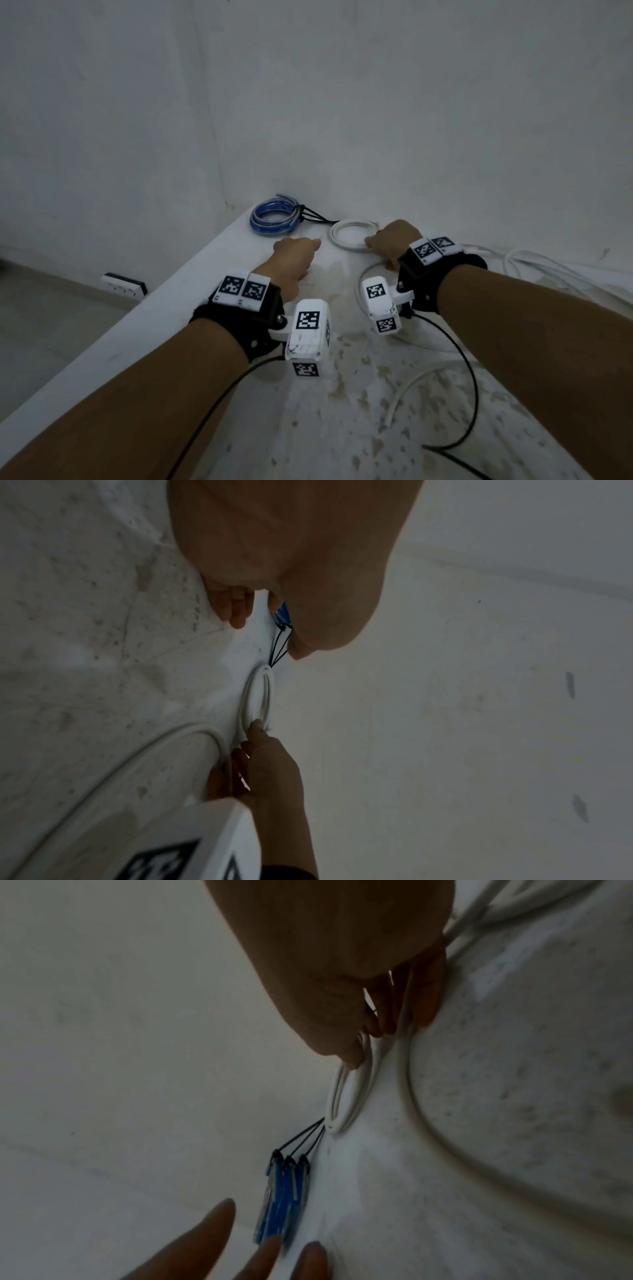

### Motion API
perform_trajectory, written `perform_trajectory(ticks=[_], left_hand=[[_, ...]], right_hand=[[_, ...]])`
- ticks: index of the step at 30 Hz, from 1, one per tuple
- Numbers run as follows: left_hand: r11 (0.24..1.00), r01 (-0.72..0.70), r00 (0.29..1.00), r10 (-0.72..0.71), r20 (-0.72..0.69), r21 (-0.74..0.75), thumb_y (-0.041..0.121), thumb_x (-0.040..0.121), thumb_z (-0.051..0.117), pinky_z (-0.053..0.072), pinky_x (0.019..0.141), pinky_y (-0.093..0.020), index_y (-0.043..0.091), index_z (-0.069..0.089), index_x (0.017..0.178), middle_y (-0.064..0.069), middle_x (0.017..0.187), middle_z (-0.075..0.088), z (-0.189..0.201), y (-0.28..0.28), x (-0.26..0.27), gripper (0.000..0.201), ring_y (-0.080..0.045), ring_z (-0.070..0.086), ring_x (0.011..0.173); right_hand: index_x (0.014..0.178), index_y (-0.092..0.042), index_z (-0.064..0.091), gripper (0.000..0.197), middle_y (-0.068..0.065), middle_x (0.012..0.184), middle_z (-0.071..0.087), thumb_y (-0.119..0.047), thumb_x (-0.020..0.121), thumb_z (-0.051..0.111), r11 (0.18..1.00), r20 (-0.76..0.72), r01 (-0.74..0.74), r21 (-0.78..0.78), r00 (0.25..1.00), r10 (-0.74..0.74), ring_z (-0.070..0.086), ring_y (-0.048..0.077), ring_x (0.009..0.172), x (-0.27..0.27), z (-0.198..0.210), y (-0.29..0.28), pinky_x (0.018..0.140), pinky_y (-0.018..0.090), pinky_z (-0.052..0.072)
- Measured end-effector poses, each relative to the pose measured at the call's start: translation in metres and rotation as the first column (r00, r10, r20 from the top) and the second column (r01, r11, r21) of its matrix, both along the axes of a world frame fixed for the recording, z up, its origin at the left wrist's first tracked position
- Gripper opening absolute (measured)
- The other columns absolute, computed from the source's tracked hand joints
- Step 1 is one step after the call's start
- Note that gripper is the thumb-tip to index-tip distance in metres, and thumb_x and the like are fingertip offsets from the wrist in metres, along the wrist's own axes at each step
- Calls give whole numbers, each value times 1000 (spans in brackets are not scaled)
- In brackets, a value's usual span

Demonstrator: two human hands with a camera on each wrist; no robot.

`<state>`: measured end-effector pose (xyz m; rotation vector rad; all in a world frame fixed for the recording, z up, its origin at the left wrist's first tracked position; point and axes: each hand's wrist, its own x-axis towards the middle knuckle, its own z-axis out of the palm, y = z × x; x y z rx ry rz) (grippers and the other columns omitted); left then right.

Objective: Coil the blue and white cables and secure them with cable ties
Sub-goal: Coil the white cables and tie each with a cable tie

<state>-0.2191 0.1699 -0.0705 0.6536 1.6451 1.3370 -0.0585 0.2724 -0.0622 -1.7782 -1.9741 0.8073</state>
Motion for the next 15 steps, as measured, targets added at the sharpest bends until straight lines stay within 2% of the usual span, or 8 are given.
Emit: perform_trajectory(ticks=[1, 2, 4, 6, 7, 9, 12, 15], left_hand=[[1000, 23, 999, -23, -22, -1, 27, 97, 59, 46, 85, -29, 5, 43, 130, -3, 87, 49, 0, 0, 0, 44, -17, 51, 88], [999, 38, 998, -38, -41, -5, 26, 97, 57, 45, 85, -30, 7, 46, 123, -2, 85, 48, 3, -3, 1, 33, -17, 51, 87], [997, 75, 992, -73, -104, 12, 22, 98, 55, 45, 80, -31, 8, 55, 102, 1, 79, 46, 5, -6, 5, 14, -14, 49, 73], [990, 138, 967, -134, -215, 3, 19, 97, 54, 46, 70, -28, 15, 51, 77, 2, 74, 47, 5, -11, 10, 21, -13, 48, 66], [983, 182, 935, -178, -307, -15, 20, 97, 54, 47, 70, -29, 18, 49, 72, 1, 73, 48, 1, -12, 13, 26, -17, 50, 69], [965, 252, 821, -254, -511, -75, 20, 94, 55, 47, 75, -33, 18, 53, 72, -3, 74, 50, -3, -20, 24, 23, -23, 51, 79], [937, 340, 681, -304, -666, -80, 15, 89, 55, 39, 69, -31, 15, 54, 77, -8, 78, 51, -3, -38, 53, 12, -20, 47, 75], [896, 444, 672, -323, -666, 13, 19, 91, 56, 46, 71, -32, 14, 62, 81, -6, 81, 62, 8, -54, 92, 13, -19, 54, 75]], right_hand=[[63, -13, 49, 35, 12, 96, 67, -24, 97, 50, 999, 79, 0, 42, 997, -4, 66, 29, 98, 0, 1, -4, 70, 26, 46], [61, -12, 48, 39, 12, 92, 66, -24, 98, 49, 998, 75, 3, 69, 997, -9, 66, 29, 96, 3, 3, -7, 70, 27, 45], [59, -8, 49, 39, 12, 81, 66, -20, 96, 52, 993, 147, -45, 109, 989, 29, 68, 29, 88, 12, 7, -10, 70, 30, 50], [64, 0, 59, 38, 13, 74, 68, -22, 94, 55, 991, 116, -63, 118, 992, 49, 71, 31, 83, 29, 12, -12, 73, 35, 55], [72, 5, 65, 39, 16, 77, 69, -26, 94, 57, 988, 99, -71, 137, 993, 57, 71, 33, 83, 39, 17, -17, 76, 39, 58], [86, 9, 70, 40, 21, 84, 71, -29, 94, 60, 982, 35, -72, 177, 997, 67, 71, 34, 81, 65, 28, -30, 75, 44, 60], [89, 1, 70, 25, 12, 82, 72, -24, 91, 67, 991, -32, -105, 80, 994, 108, 70, 24, 71, 114, 41, -56, 60, 34, 59], [91, -2, 69, 22, 10, 84, 73, -24, 90, 69, 991, -7, -133, 26, 991, 134, 67, 18, 65, 162, 51, -82, 54, 28, 55]])
